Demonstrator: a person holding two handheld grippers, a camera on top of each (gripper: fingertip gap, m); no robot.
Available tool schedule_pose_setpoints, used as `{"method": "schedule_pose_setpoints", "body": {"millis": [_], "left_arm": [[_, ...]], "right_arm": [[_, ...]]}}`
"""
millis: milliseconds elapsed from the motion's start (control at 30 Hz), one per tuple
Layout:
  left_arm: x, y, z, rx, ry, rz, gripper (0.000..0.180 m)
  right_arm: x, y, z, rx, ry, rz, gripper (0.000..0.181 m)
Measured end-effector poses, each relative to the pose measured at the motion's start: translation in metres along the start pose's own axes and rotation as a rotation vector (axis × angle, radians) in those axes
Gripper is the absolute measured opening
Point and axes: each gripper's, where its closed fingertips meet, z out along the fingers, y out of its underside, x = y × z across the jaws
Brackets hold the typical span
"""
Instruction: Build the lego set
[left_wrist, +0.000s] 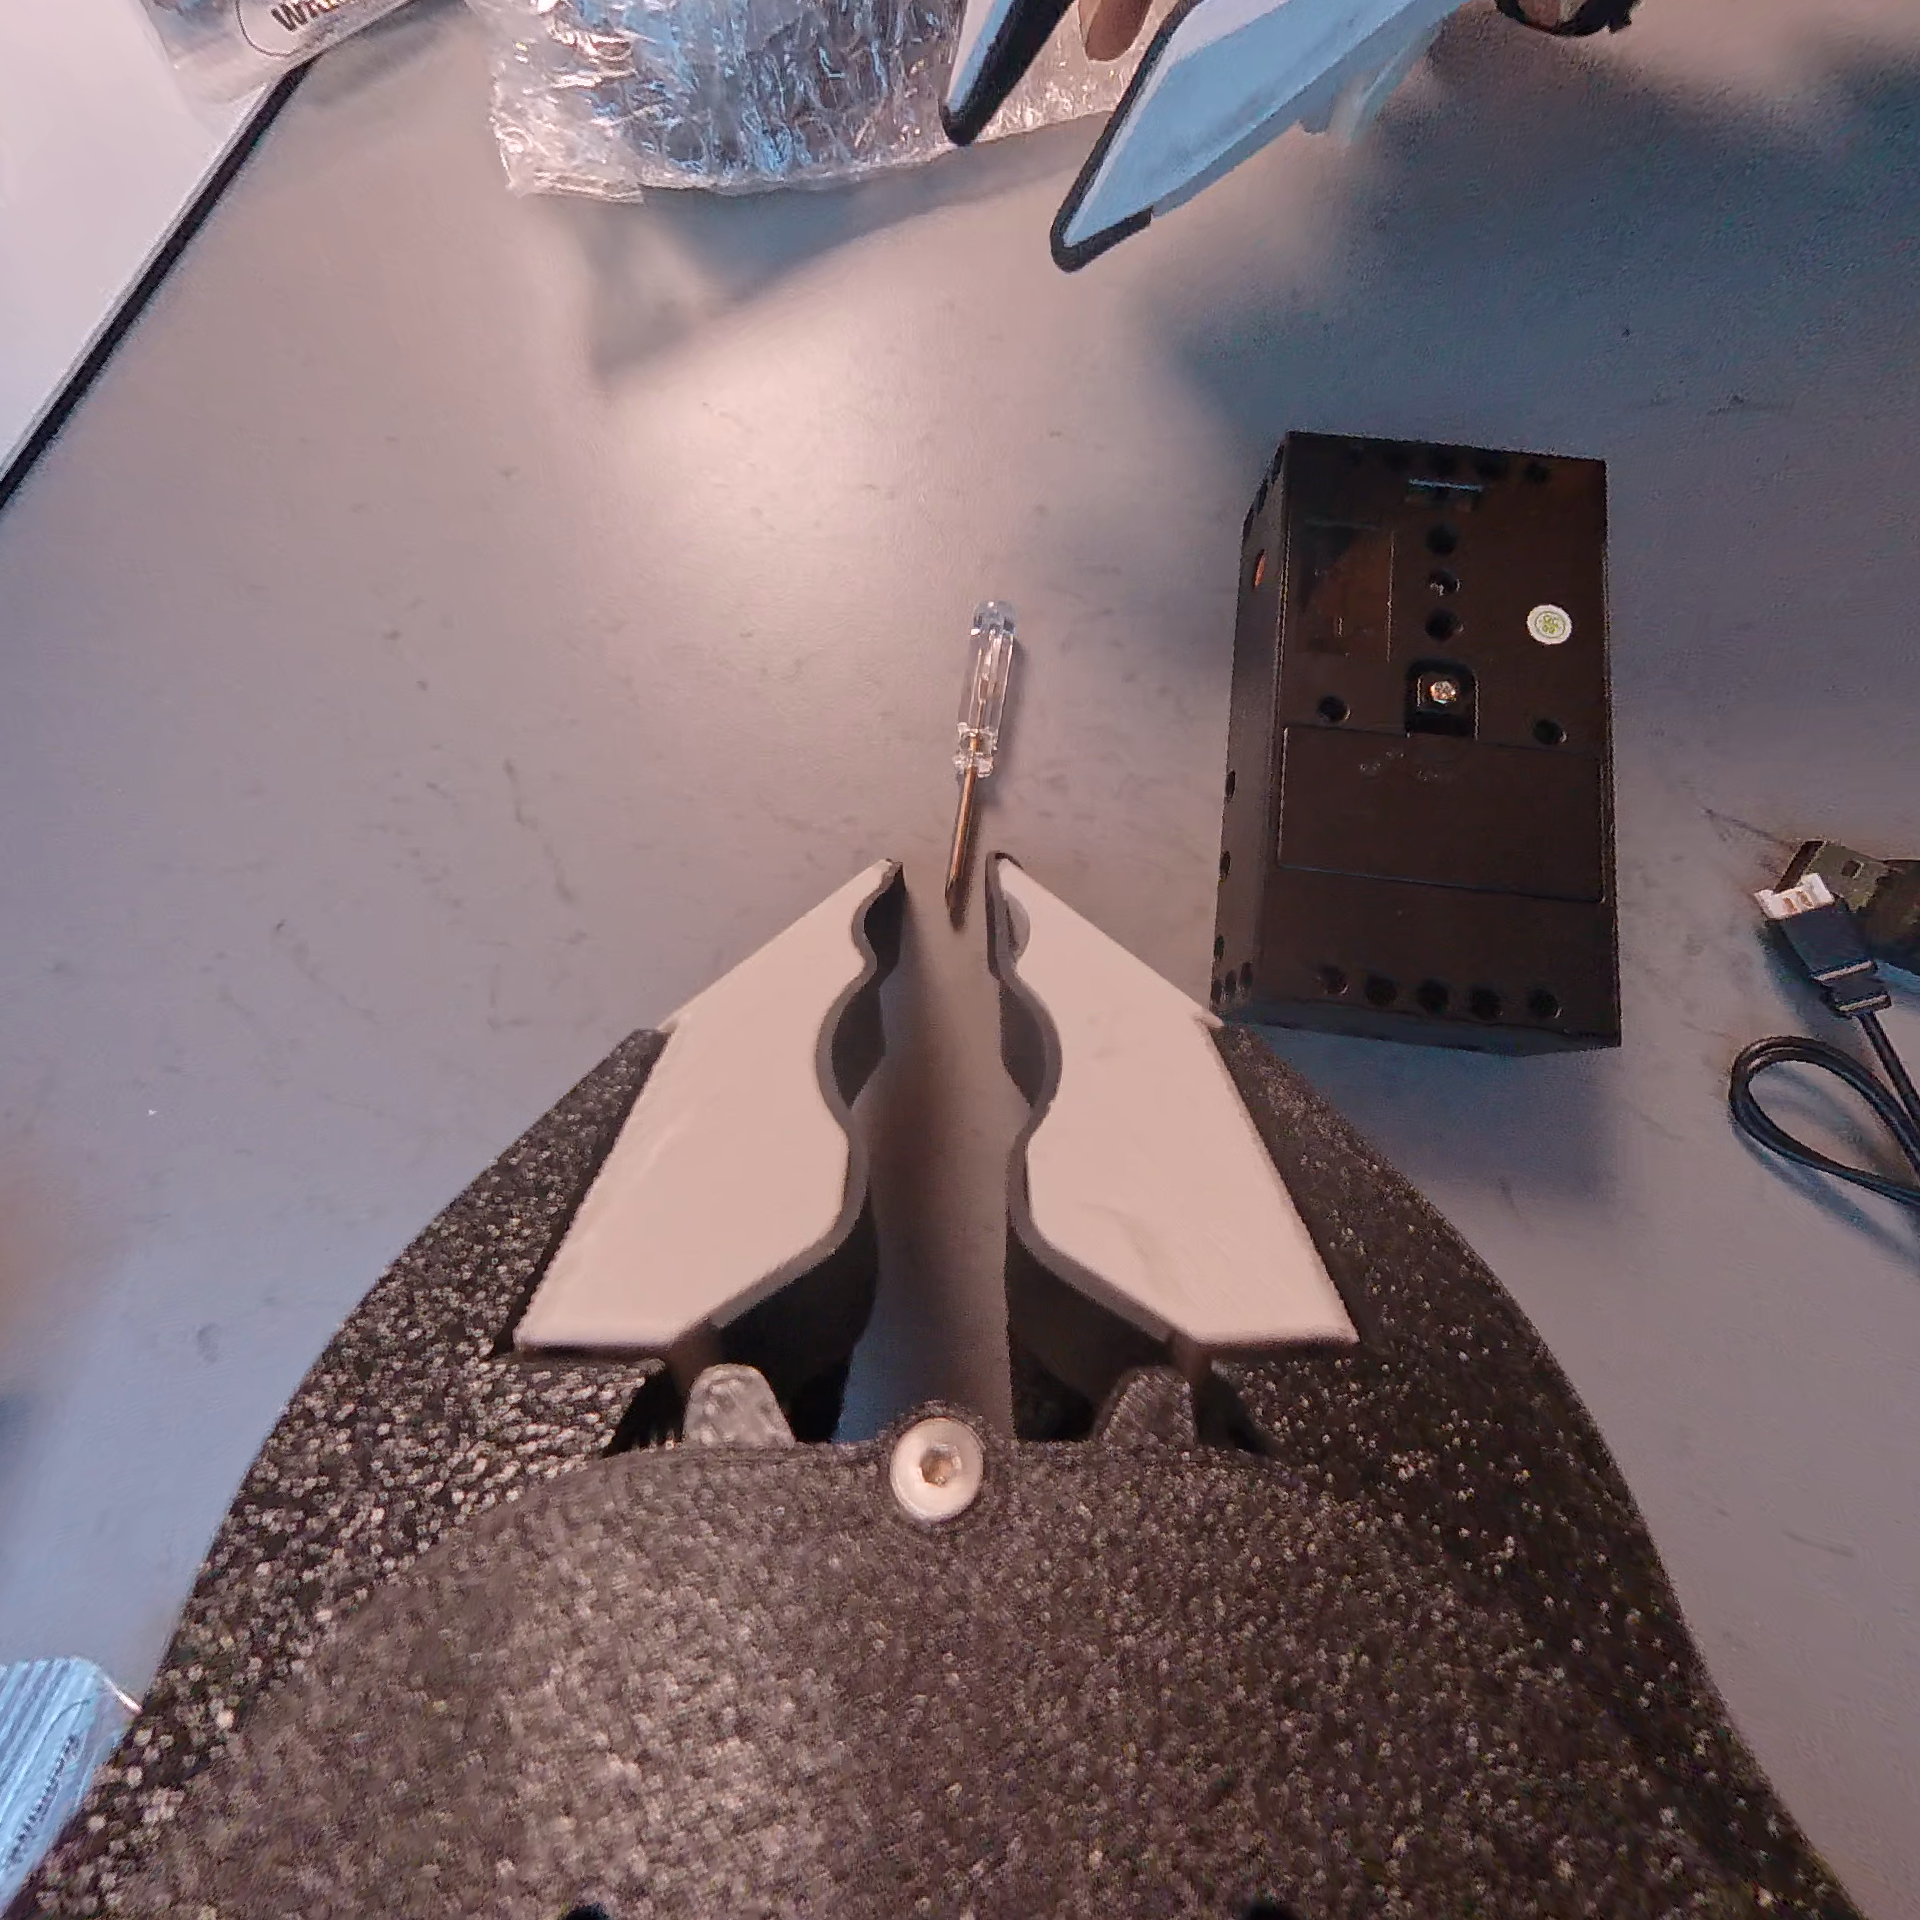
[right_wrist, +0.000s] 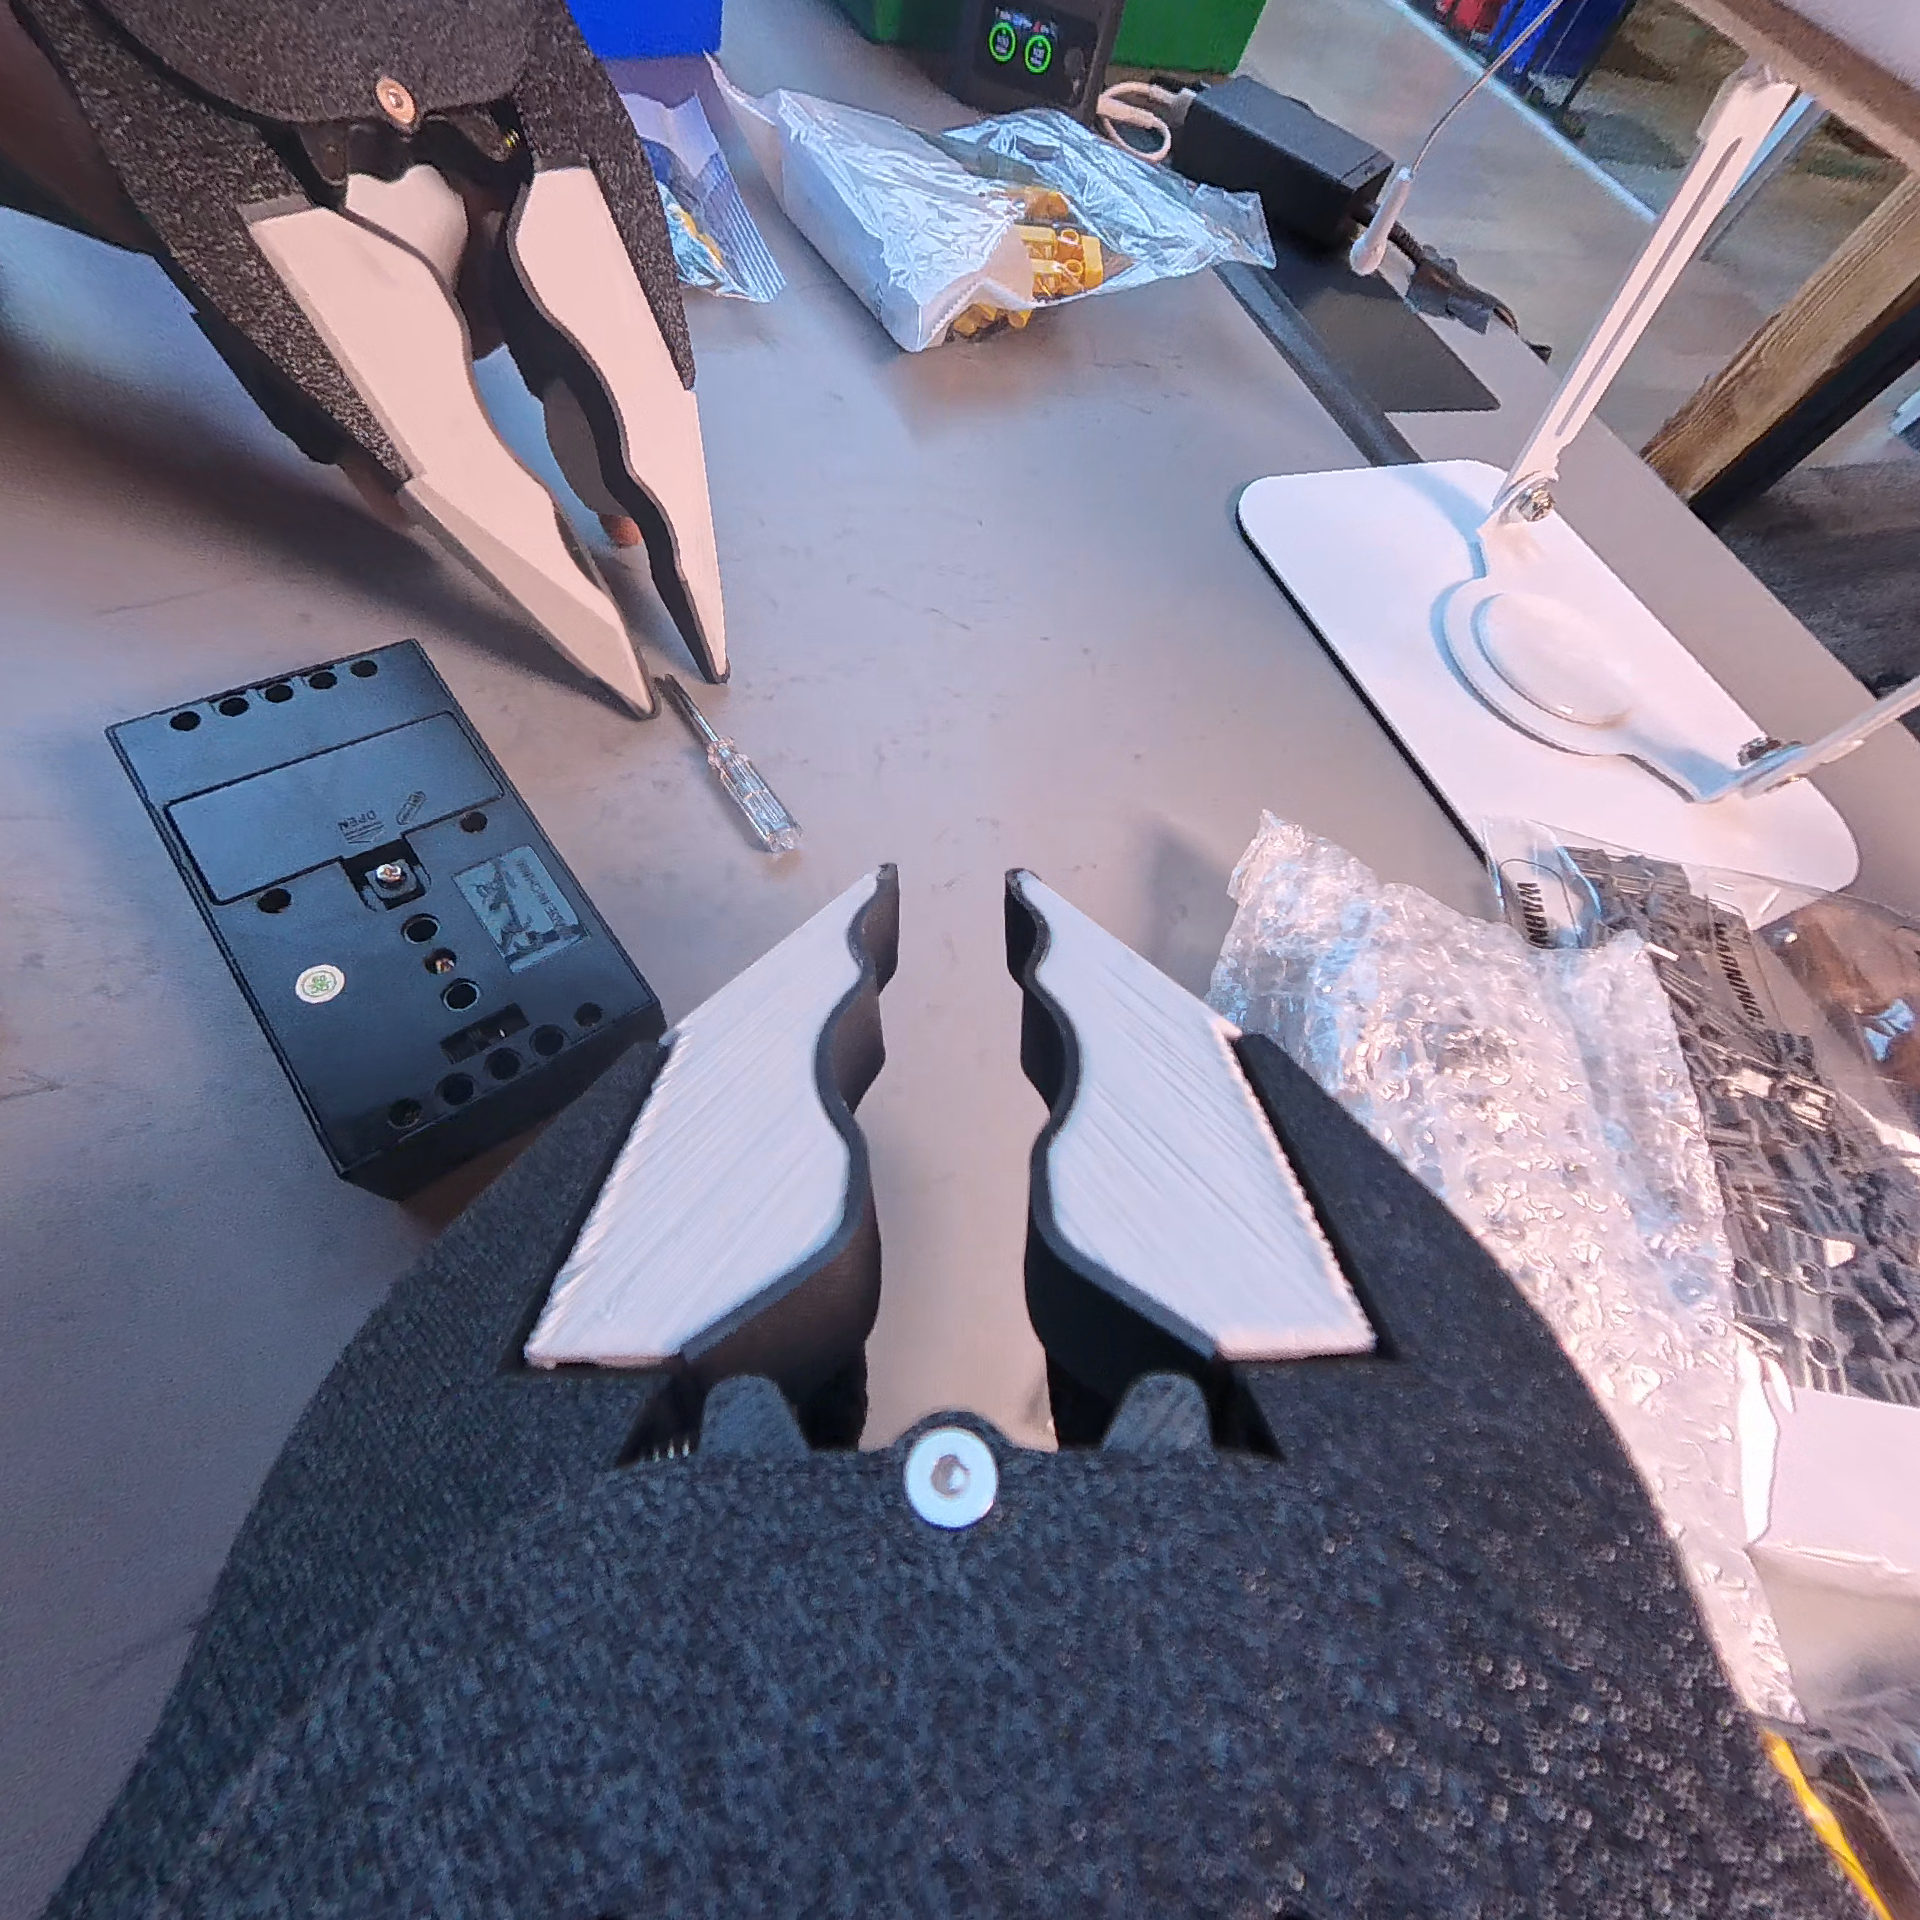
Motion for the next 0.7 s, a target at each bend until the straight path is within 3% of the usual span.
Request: {"method": "schedule_pose_setpoints", "body": {"millis": [167, 533, 700], "left_arm": [[-0.004, 0.000, 0.000, -0.002, -0.019, 0.034, 0.003], [-0.005, -0.002, 0.000, 0.013, -0.035, 0.138, 0.001], [0.001, -0.024, -0.017, 0.184, 0.066, 0.027, 0.002]], "right_arm": [[0.001, 0.010, 0.000, -0.034, 0.020, -0.009, 0.018], [0.000, 0.021, 0.002, -0.071, 0.013, -0.030, 0.018], [-0.006, 0.015, 0.000, -0.026, -0.039, -0.032, 0.022]]}}
